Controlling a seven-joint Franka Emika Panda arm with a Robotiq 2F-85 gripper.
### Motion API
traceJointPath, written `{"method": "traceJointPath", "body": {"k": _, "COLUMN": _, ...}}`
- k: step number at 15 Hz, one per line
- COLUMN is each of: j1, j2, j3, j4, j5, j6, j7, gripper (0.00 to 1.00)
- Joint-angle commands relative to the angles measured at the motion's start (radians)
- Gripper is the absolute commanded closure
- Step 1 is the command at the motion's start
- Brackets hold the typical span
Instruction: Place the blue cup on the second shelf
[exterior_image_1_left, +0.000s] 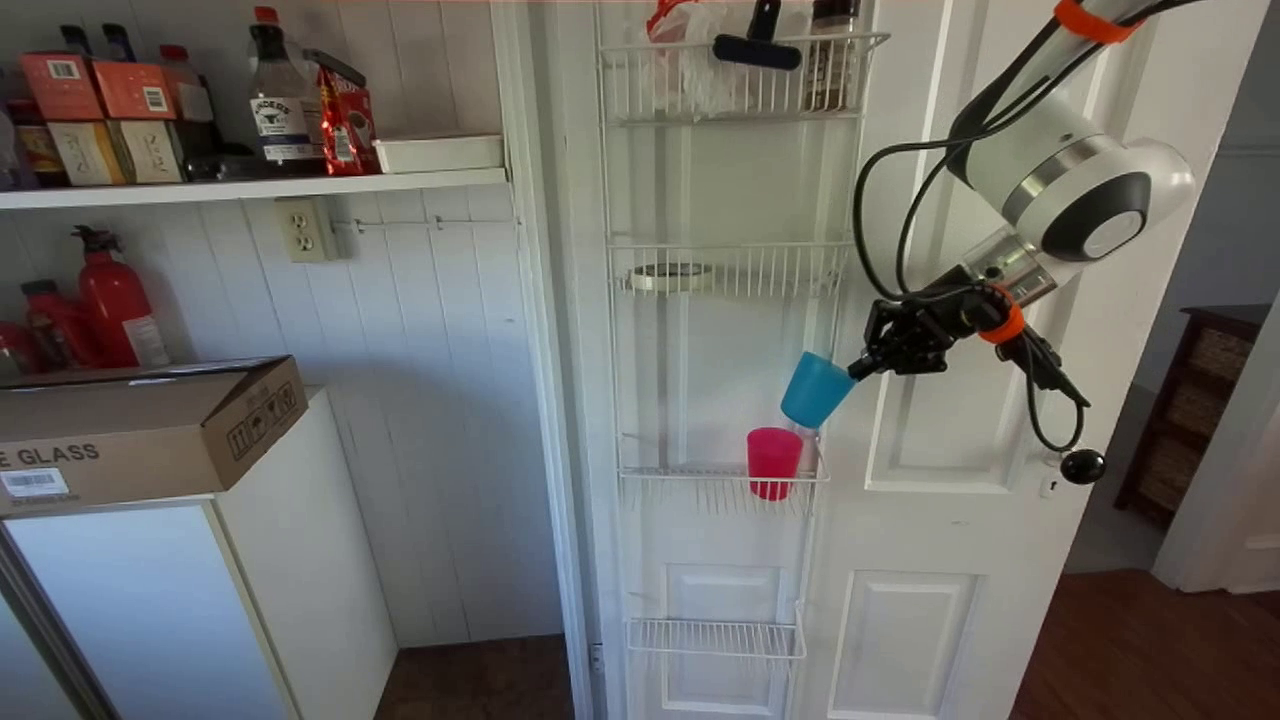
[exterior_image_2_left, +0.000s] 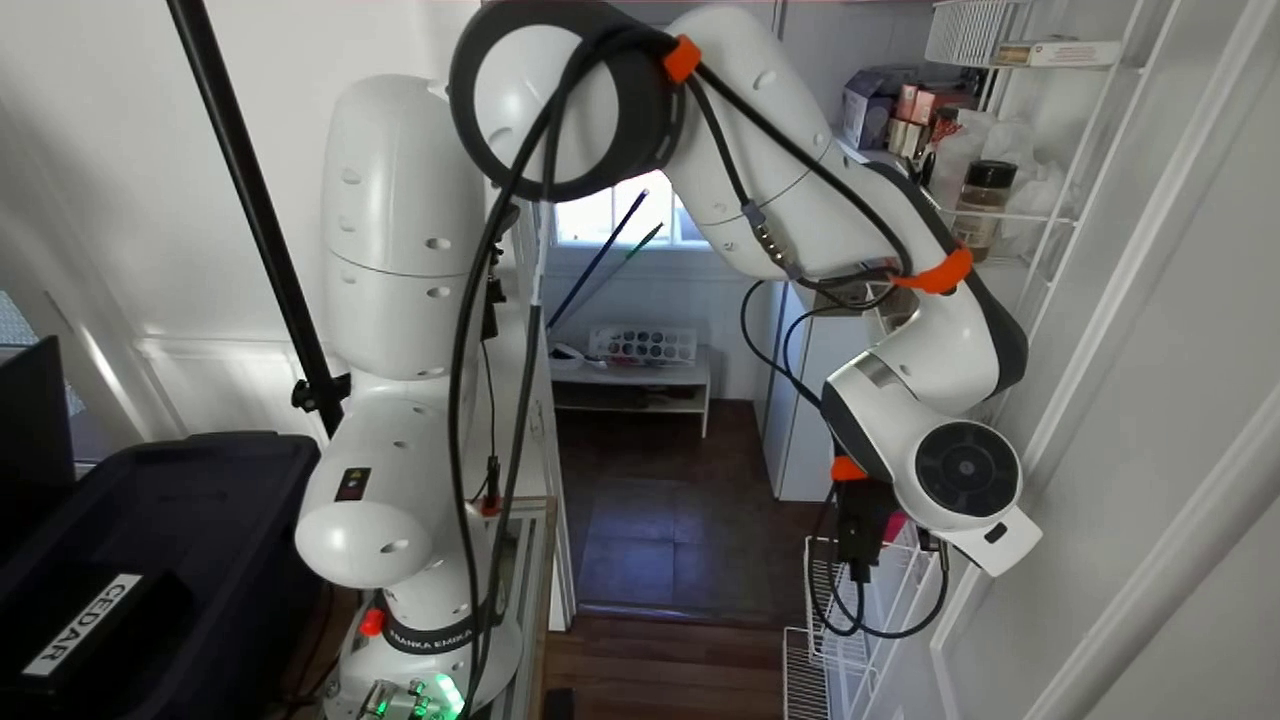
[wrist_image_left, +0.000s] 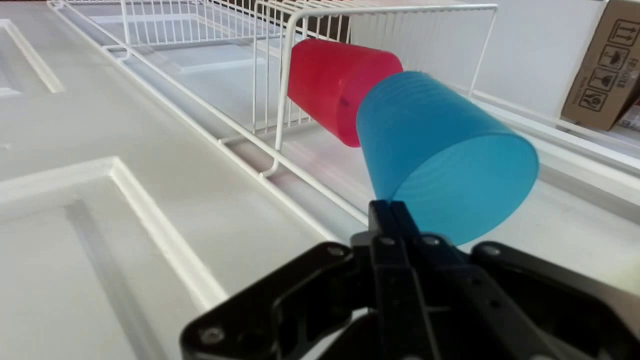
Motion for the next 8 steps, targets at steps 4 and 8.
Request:
{"method": "traceJointPath", "body": {"k": 4, "j1": -0.049, "j2": -0.163, "j3": -0.025, "j4": -0.113, "j5": -0.312, "j6": -0.038, "j7": 0.17, "gripper": 1.0}}
{"method": "traceJointPath", "body": {"k": 8, "j1": -0.068, "j2": -0.152, "j3": -0.01, "j4": -0.091, "j5": -0.336, "j6": -0.067, "j7": 0.174, "gripper": 0.98}}
